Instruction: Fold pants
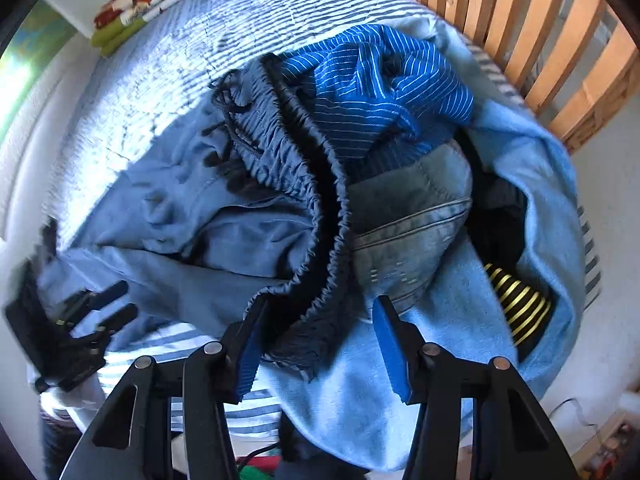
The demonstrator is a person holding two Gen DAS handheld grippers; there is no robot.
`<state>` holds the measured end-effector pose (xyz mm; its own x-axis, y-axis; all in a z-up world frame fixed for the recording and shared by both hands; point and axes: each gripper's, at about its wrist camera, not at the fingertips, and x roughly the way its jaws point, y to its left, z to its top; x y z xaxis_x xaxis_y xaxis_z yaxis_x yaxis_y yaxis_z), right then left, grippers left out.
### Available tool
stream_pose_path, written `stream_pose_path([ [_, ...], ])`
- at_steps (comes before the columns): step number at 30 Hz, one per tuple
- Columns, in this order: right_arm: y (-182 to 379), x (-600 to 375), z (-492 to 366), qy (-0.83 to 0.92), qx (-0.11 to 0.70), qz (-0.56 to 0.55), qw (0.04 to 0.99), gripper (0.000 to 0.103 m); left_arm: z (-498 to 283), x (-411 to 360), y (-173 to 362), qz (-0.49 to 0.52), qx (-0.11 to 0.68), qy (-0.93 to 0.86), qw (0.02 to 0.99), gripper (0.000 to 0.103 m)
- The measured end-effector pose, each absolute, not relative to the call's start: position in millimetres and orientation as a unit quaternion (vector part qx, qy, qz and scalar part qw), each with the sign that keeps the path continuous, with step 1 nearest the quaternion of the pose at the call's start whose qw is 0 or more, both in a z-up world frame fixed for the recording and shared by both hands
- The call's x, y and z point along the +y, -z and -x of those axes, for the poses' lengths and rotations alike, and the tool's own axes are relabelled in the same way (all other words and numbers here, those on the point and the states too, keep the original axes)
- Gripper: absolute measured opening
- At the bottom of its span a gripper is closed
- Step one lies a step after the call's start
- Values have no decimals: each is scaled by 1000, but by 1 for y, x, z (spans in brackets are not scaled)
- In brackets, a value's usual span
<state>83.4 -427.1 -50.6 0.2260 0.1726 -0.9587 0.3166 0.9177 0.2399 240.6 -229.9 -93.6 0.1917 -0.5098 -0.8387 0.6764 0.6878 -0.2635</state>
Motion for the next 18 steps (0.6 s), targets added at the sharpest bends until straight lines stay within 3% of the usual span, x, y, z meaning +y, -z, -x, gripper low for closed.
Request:
stream_pose_path([
  [2, 38, -427, -79, 53, 608, -197, 768, 50, -245, -216, 96, -79, 507, 375, 772, 42],
  [4, 33, -426, -79, 58, 606, -189, 771, 58, -250, -202, 98, -76, 511, 362, 776, 42],
  [9, 21, -397, -80, 83, 600, -134, 784, 60, -257, -166, 97, -60, 513, 337, 787, 43],
  [10, 18, -390, -81, 90, 598, -109, 789, 65, -257, -158, 97, -56, 514, 331, 789, 43],
  [12, 24, -376, -85, 120, 606, -59, 784, 70, -257, -144, 98, -49, 517, 325, 790, 45],
  [15, 50, -371, -92, 150, 633, -30, 759, 70, -256, -128, 101, -49, 522, 313, 792, 45],
  [17, 64, -378, -97, 146, 645, -45, 749, 45, -255, -117, 103, -47, 525, 306, 793, 45],
  [18, 69, -386, -99, 148, 651, -66, 741, 16, -255, -110, 103, -43, 525, 302, 794, 45],
])
